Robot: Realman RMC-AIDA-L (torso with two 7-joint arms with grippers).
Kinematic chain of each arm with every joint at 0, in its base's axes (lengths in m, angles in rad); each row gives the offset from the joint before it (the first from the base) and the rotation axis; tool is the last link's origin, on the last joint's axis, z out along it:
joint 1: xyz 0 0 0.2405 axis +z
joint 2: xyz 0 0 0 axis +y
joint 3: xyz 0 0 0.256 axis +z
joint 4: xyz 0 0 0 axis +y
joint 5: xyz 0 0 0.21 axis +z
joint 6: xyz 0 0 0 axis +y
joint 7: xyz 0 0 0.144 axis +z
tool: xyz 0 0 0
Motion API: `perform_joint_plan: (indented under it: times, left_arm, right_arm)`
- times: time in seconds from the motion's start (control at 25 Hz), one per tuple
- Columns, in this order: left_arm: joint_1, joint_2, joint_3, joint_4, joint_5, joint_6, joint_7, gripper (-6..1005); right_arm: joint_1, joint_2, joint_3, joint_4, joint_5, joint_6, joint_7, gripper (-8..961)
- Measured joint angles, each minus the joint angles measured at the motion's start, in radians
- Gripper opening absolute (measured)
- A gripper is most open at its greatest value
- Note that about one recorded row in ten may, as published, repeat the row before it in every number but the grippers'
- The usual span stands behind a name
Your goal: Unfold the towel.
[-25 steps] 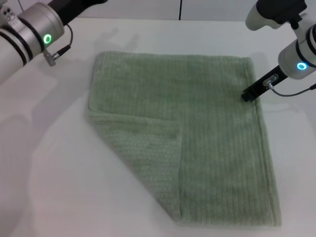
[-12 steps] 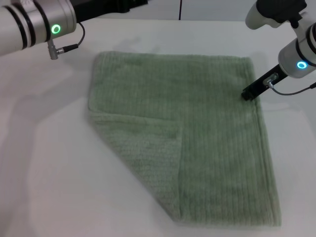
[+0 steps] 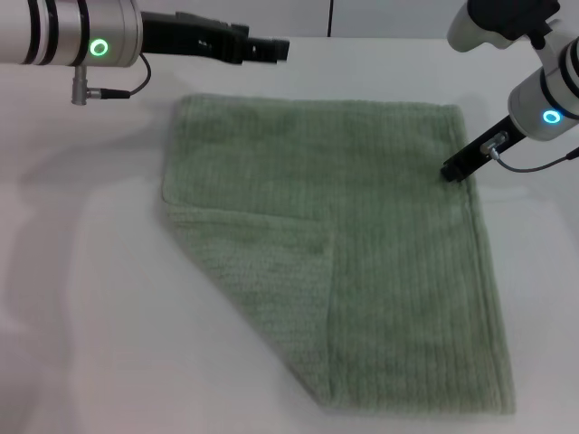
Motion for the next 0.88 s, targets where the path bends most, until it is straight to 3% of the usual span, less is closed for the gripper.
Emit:
perform_joint_plan:
  times: [0.32,0.6,0.88]
  left_arm:
    - [-0.051,-0.009,-0.026,0.009,0.167,0.210,0.030,705]
    - [-0.070,-0.025,-0.018,0.018,0.201,0.301,0.067,701]
    - [-0.094,-0.065,-0.009,0.013,0.245,0.318,0.075,696]
  right_arm:
    - [0.002,0.001,0.000,0.002,0.000,0.001,-0.001,-1]
    - [0.002,0.002,0.000,0.001,0.000,0.003,-0.001,-1]
    - [0.002,0.003,0.000,0.002,0.000,0.003,-0.002,-1]
